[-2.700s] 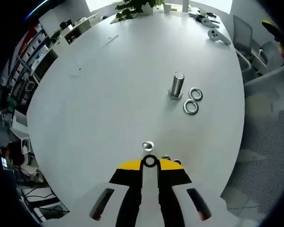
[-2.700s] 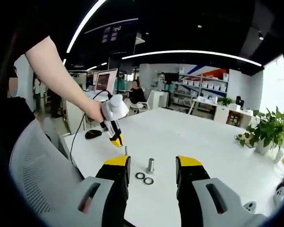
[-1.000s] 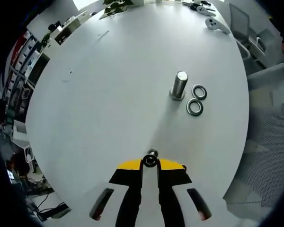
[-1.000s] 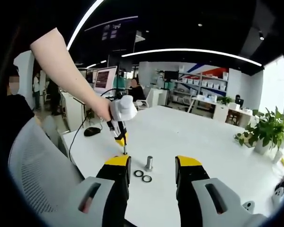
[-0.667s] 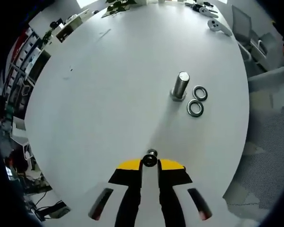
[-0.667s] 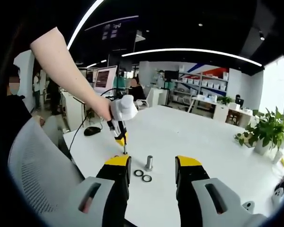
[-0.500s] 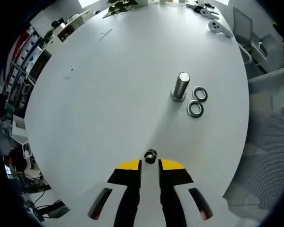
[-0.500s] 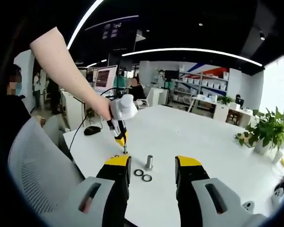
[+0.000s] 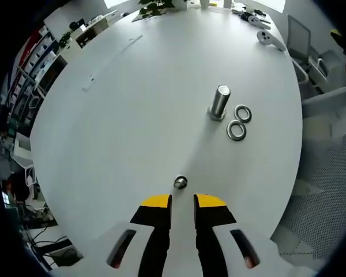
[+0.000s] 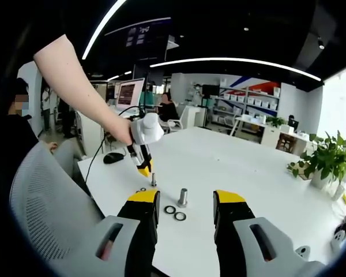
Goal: Place the washer onto the threaded stud by aligning its center hole with the stud, sliding it down to the base, and recovering from edge contact or off-axis alignment until the washer reaches the visible bottom stop.
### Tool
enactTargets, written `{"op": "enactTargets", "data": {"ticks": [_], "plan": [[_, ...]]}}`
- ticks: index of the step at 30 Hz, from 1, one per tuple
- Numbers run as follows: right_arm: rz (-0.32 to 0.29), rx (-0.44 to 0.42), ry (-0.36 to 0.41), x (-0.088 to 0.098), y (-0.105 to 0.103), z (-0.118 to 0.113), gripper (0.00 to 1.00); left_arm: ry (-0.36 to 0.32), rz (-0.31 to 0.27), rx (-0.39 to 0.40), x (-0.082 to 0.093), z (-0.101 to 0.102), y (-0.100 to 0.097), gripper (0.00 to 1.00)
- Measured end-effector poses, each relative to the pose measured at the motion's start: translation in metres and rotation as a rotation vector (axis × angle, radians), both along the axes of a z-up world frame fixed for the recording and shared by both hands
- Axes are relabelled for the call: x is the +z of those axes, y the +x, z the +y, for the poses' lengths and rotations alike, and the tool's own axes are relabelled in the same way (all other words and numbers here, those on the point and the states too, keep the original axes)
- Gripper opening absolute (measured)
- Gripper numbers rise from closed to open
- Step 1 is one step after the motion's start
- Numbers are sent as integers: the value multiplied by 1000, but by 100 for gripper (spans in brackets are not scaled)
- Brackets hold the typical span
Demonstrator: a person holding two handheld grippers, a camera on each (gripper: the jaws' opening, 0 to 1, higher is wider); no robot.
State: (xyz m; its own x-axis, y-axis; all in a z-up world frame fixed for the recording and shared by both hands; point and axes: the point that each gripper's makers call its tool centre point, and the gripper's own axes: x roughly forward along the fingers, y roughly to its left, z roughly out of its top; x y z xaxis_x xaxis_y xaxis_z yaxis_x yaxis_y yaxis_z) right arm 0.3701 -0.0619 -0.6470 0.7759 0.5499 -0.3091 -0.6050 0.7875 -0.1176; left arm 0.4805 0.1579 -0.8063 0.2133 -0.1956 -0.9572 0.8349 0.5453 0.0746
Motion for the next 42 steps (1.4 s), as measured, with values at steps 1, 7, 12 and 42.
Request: {"op": "enactTargets", "data": {"ticks": [1, 7, 12, 42], "plan": [[0, 0, -2, 0, 0, 0, 39, -2, 4, 5, -1, 1, -1, 13], [4, -1, -2, -1, 0, 0, 39, -20, 12, 36, -7, 6, -9, 13], [12, 11, -13, -3, -1, 3, 39, -30, 30, 57, -17, 11, -20, 13], [12, 7, -29, -5, 0, 1, 39, -148, 68, 272, -35, 4, -31, 15]]}}
